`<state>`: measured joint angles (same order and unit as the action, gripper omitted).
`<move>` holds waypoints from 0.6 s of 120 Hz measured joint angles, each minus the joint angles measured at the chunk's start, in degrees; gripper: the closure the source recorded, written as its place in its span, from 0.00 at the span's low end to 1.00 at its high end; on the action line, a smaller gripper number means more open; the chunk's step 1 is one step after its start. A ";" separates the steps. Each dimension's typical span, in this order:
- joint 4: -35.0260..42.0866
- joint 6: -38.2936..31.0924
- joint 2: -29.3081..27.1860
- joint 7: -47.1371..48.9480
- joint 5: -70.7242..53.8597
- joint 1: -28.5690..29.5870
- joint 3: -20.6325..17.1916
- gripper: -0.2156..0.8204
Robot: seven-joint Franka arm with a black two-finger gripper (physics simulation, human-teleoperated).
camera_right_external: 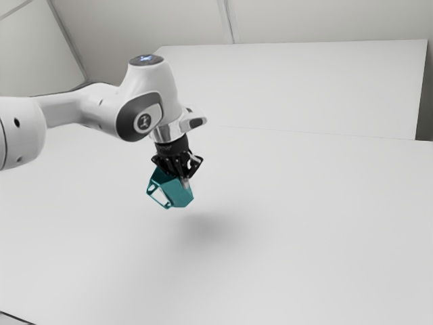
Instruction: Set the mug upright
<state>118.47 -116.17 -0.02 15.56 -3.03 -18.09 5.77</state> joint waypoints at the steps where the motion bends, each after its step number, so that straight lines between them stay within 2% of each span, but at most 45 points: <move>1: 0.14 0.02 -0.06 0.00 -0.03 0.10 0.02 0.95; 28: 2.01 -0.14 -0.12 0.11 -0.58 3.22 0.25 0.96; 49: 2.45 -1.22 2.21 0.23 -0.67 5.49 0.10 0.97; 72: 3.03 -2.83 4.24 0.38 -0.69 0.94 0.09 0.97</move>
<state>121.50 -119.00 4.22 15.93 -3.72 -17.15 5.86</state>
